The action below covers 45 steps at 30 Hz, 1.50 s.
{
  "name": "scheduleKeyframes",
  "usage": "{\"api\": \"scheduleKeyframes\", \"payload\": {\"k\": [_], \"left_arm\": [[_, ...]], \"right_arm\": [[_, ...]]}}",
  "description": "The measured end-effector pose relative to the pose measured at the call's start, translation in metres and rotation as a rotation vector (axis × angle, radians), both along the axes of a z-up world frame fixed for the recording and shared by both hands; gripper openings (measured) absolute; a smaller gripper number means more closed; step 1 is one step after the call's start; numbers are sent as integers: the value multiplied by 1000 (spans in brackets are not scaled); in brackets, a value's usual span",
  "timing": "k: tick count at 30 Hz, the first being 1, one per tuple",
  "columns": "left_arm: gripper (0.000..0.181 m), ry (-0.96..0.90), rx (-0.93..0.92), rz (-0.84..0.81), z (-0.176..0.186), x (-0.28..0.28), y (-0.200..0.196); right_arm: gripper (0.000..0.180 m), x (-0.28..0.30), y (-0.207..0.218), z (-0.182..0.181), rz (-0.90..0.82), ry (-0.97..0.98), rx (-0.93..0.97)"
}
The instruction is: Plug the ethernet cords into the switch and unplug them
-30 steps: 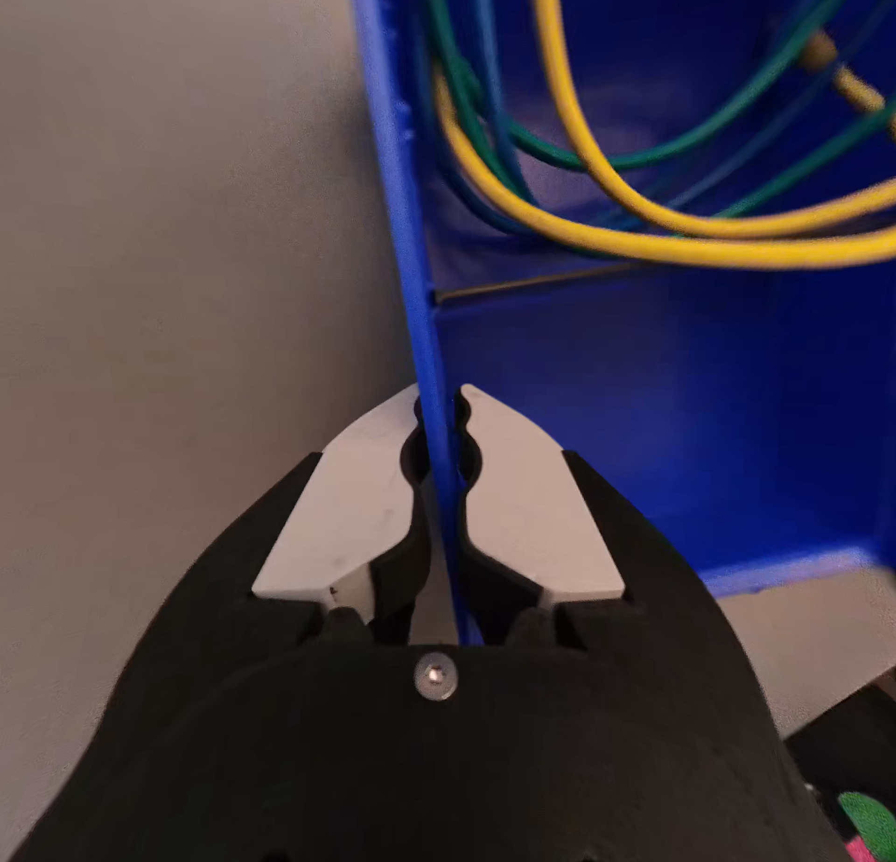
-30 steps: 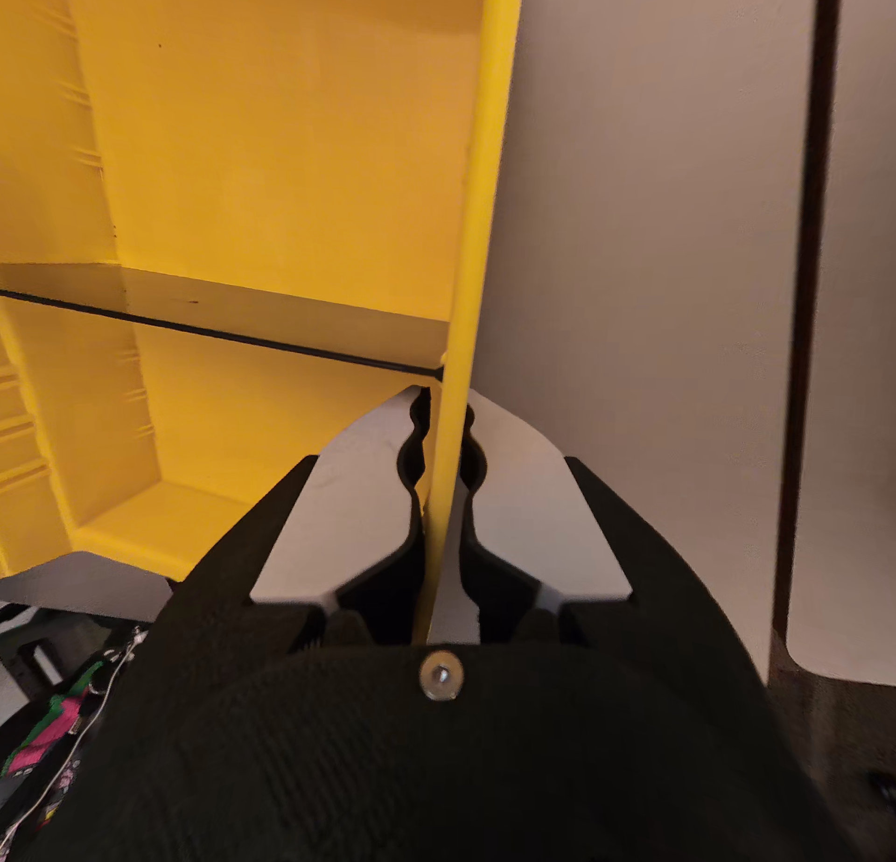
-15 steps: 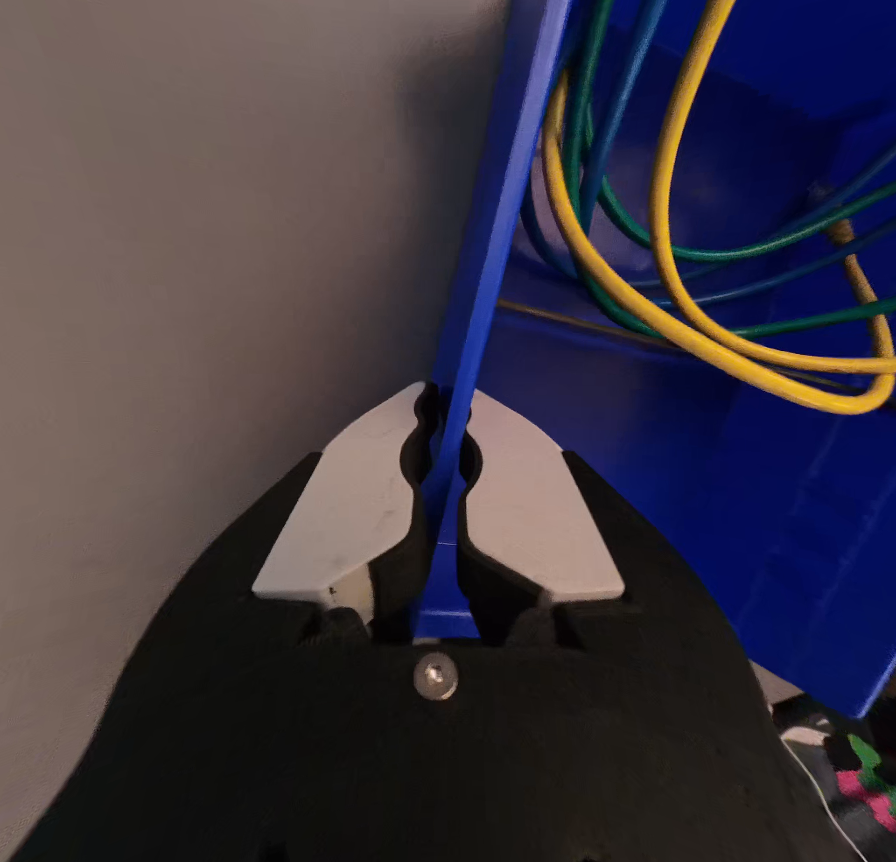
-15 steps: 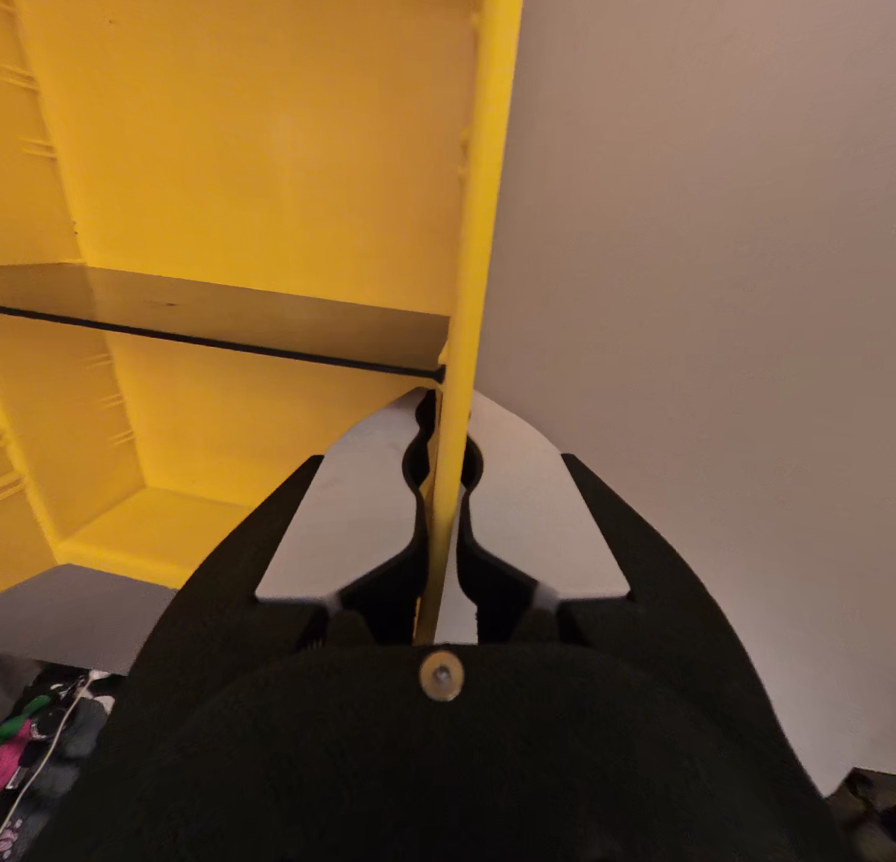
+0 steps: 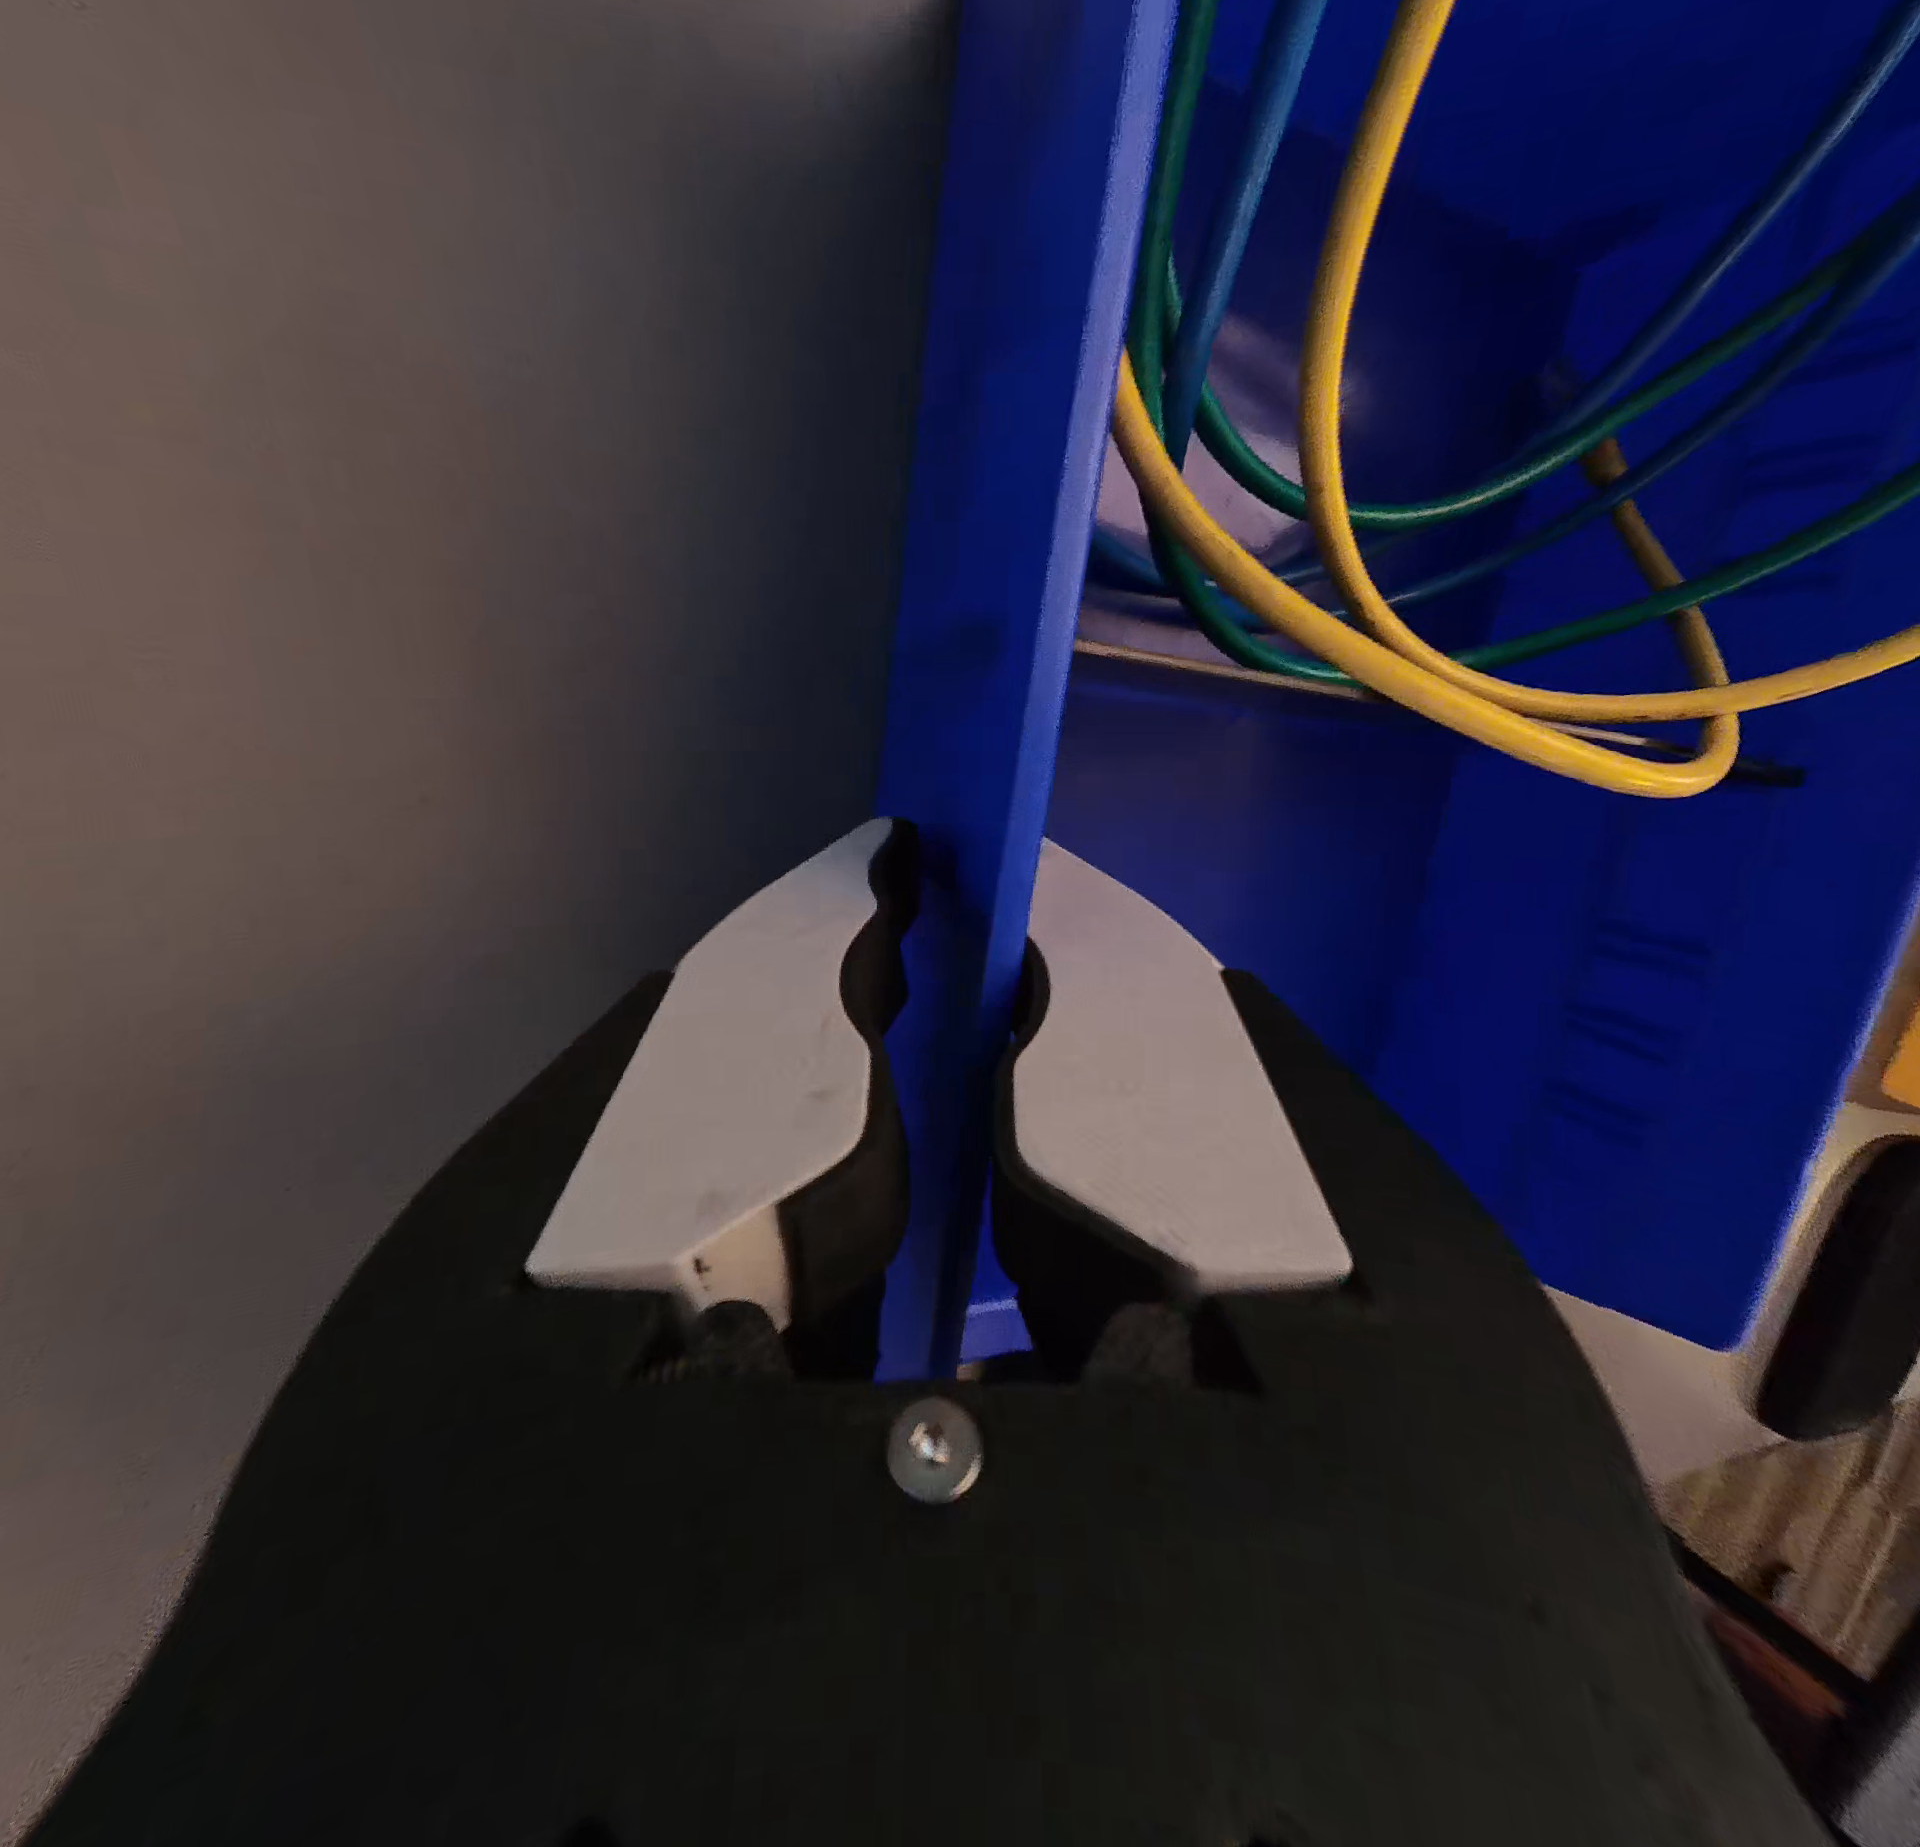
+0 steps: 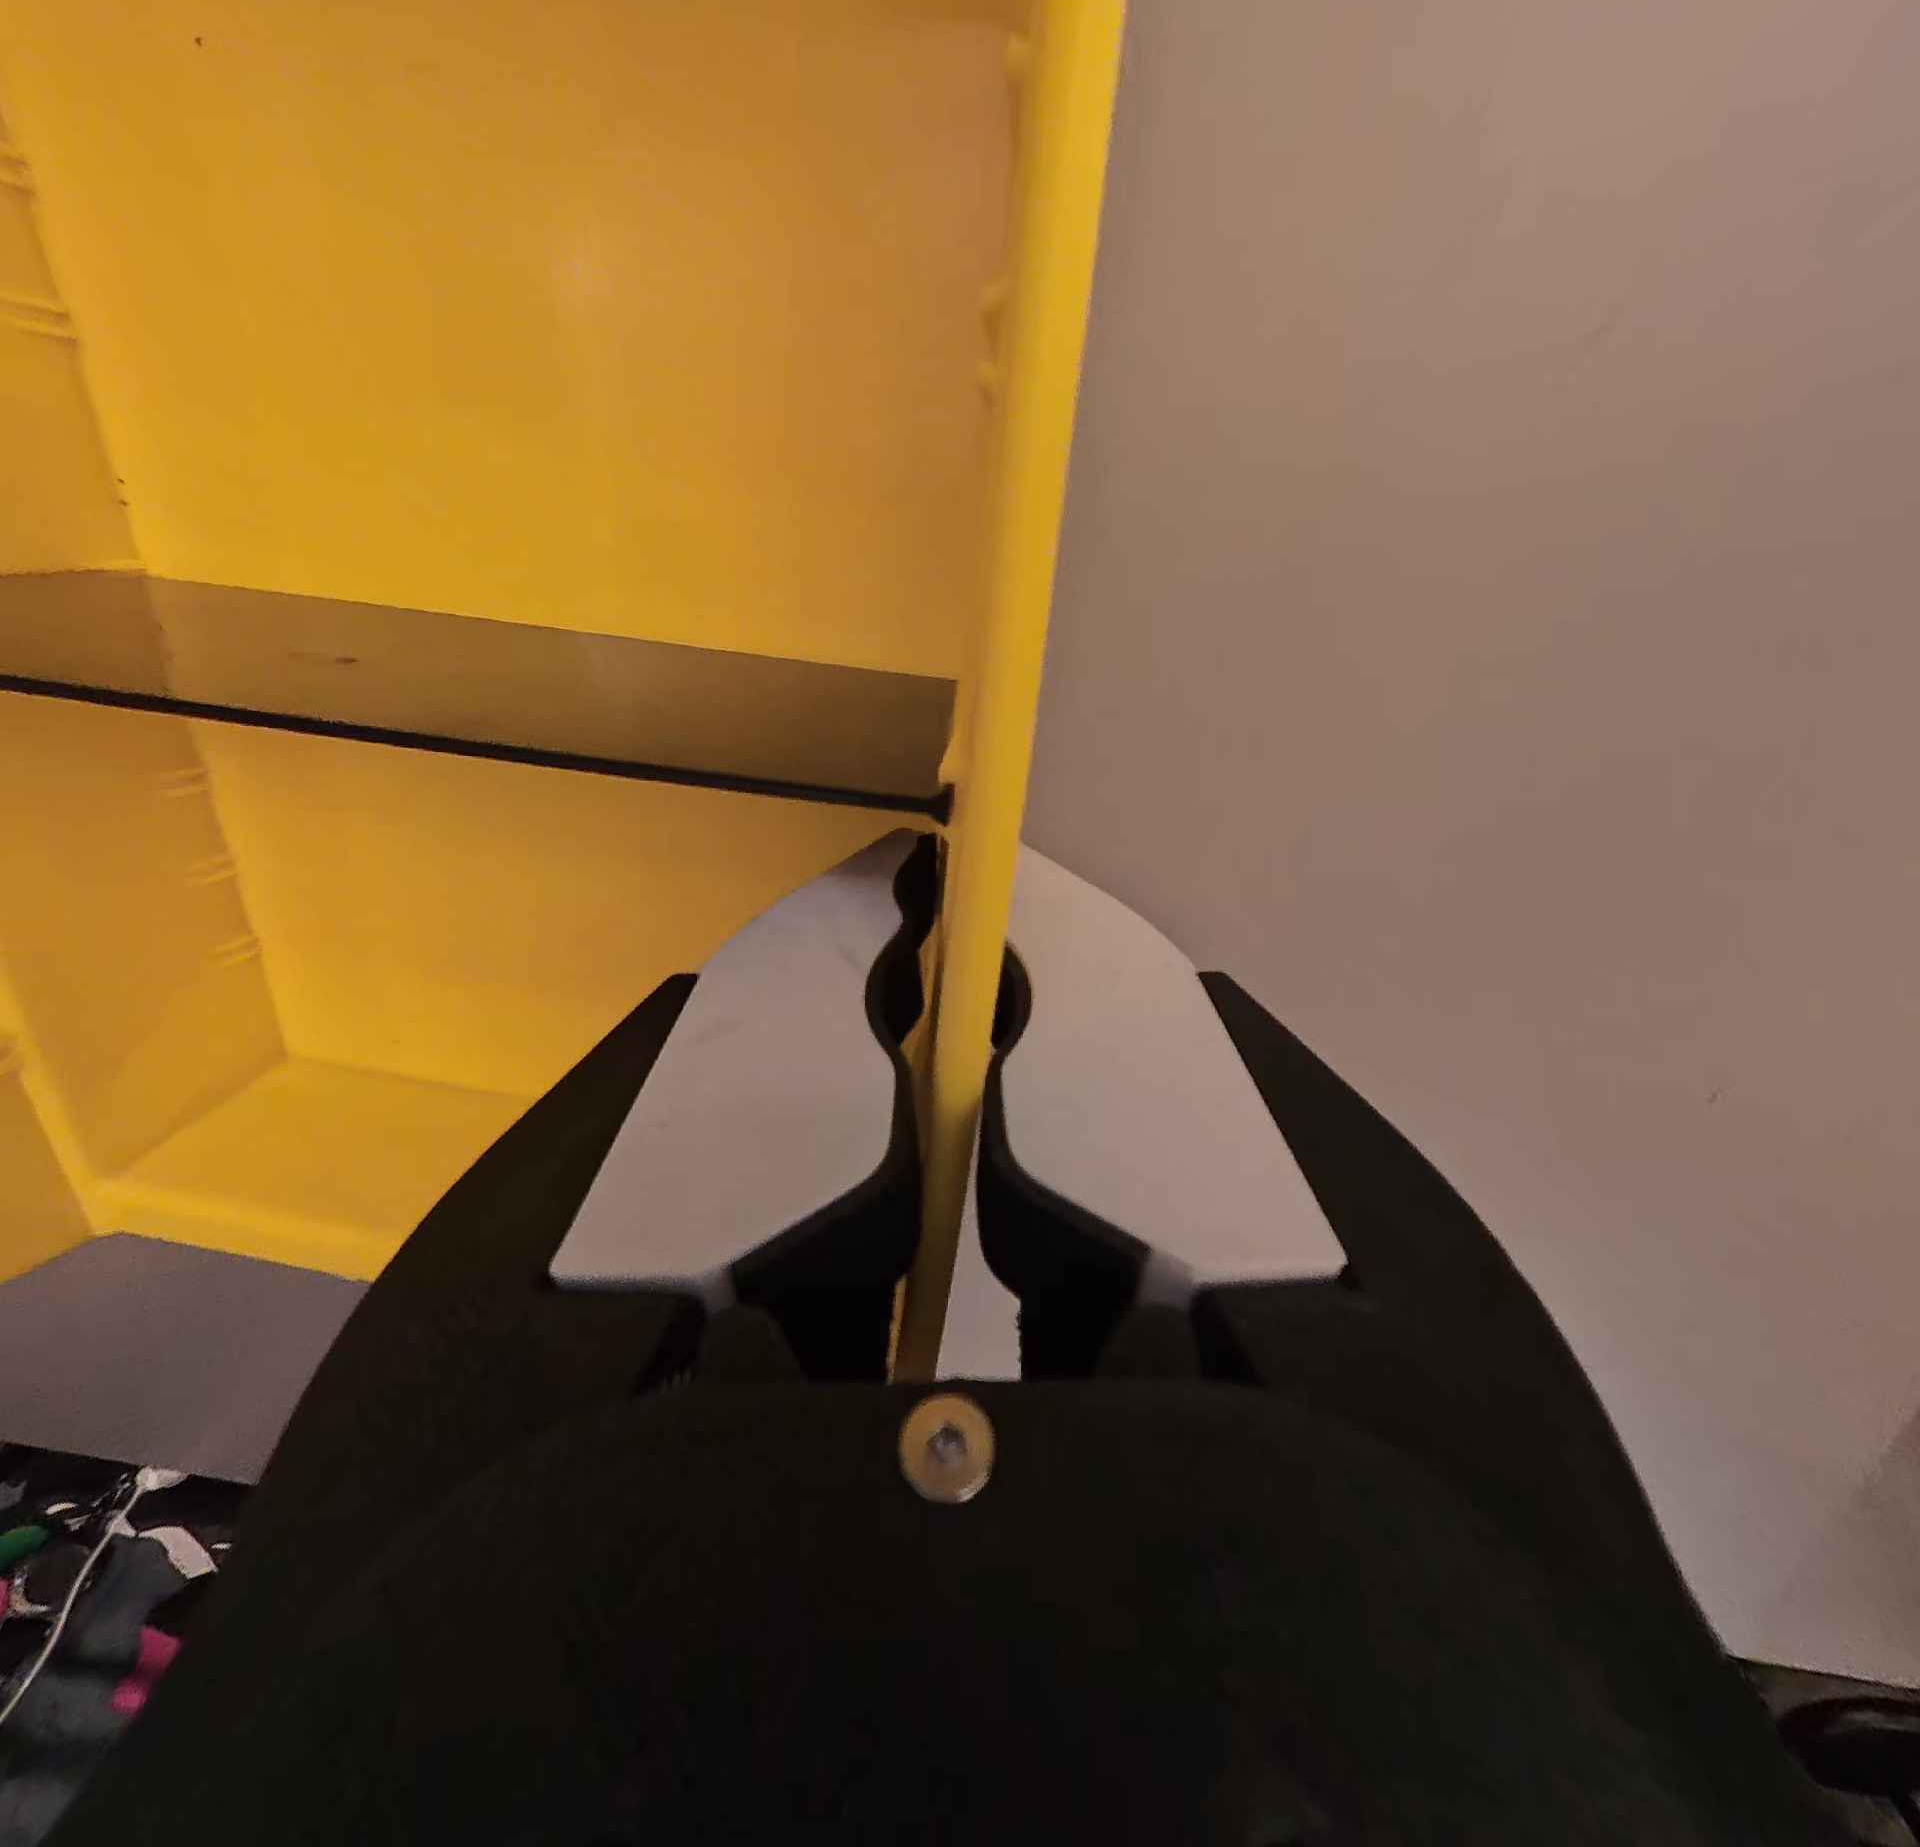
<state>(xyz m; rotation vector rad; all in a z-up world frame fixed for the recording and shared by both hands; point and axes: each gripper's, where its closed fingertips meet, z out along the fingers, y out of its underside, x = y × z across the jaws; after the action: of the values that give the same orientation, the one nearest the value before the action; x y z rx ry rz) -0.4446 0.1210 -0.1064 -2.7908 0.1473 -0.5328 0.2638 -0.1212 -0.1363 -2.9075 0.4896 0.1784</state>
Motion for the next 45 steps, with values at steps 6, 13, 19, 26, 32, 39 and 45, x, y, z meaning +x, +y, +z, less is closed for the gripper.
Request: {"api": "scheduleKeyframes", "payload": {"k": [6, 13, 19, 26, 32, 39, 45], "left_arm": [[10, 37, 21, 5, -1, 4, 3], [15, -65, -7, 11, 0, 6, 6], [15, -70, -3, 27, 1, 1, 8], [14, -33, 7, 7, 0, -3, 11], [17, -71, 45, -2, 6, -2, 12], [26, -318, 387, -45, 95, 2, 36], [65, -555, 583, -183, 124, 11, 89]], "right_arm": [[6, 4, 1, 0, 29, -16, -6], [7, 7, 0, 0, 50, -27, -3], [8, 15, -1, 0, 85, -36, -11], [7, 20, 0, -1, 108, -28, -2], [15, 24, -2, 0, 141, -107, -7], [34, 10, -7, 31, 139, -7, 63], [49, -12, 11, 106, 212, 2, 470]]}}
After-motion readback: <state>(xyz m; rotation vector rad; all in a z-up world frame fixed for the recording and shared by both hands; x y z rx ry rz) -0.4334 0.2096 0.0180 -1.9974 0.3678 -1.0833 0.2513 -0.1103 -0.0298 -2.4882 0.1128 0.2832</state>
